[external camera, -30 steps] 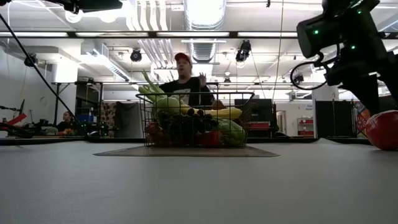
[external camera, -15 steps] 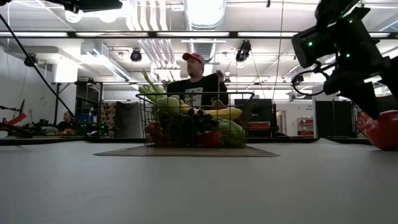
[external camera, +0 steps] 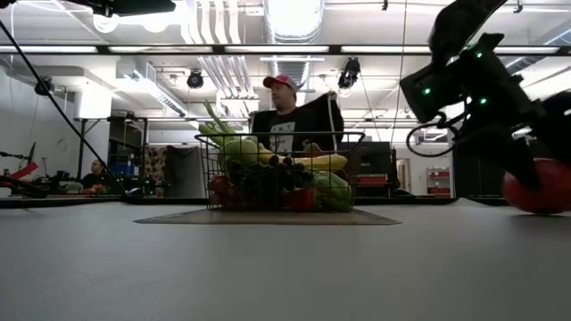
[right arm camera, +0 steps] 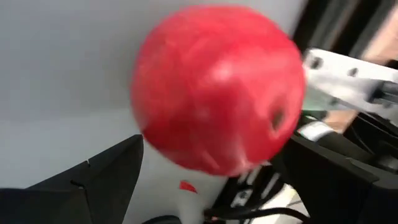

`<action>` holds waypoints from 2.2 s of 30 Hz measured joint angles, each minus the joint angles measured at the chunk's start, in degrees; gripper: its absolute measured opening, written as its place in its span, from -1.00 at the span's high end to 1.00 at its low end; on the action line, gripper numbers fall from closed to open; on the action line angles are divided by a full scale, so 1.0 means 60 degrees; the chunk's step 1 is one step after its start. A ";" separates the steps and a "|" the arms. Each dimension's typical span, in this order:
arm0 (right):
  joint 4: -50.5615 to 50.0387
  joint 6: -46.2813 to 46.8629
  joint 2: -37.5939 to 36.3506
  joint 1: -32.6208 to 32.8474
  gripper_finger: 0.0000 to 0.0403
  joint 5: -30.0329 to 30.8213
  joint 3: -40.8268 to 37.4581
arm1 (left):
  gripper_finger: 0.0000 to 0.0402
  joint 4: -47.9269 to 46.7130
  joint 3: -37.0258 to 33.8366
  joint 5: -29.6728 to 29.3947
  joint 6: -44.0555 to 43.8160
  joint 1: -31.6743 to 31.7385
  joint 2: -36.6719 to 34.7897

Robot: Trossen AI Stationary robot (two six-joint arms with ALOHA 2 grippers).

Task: Build produce basket
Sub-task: Put the apple into the wire basket

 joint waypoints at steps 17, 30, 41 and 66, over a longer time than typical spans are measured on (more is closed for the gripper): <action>0.0810 -0.0911 0.1001 0.0000 -0.27 -0.0071 0.0079 | 0.85 0.0043 0.0000 0.0000 0.0022 0.0001 -0.0034; 0.0569 -0.1248 0.0874 0.0000 -0.52 -0.0782 0.0785 | 0.85 0.0117 0.0000 0.0000 0.0025 0.0002 -0.0031; 0.0310 -0.1747 0.0887 -0.0286 -0.77 -0.0227 0.1558 | 0.85 0.0124 0.0000 0.0000 0.0025 -0.0001 -0.0031; 0.1879 -0.3023 0.0899 -0.1016 -0.53 0.0705 0.1197 | 0.85 0.0284 0.0000 0.0000 0.0033 0.0002 -0.0031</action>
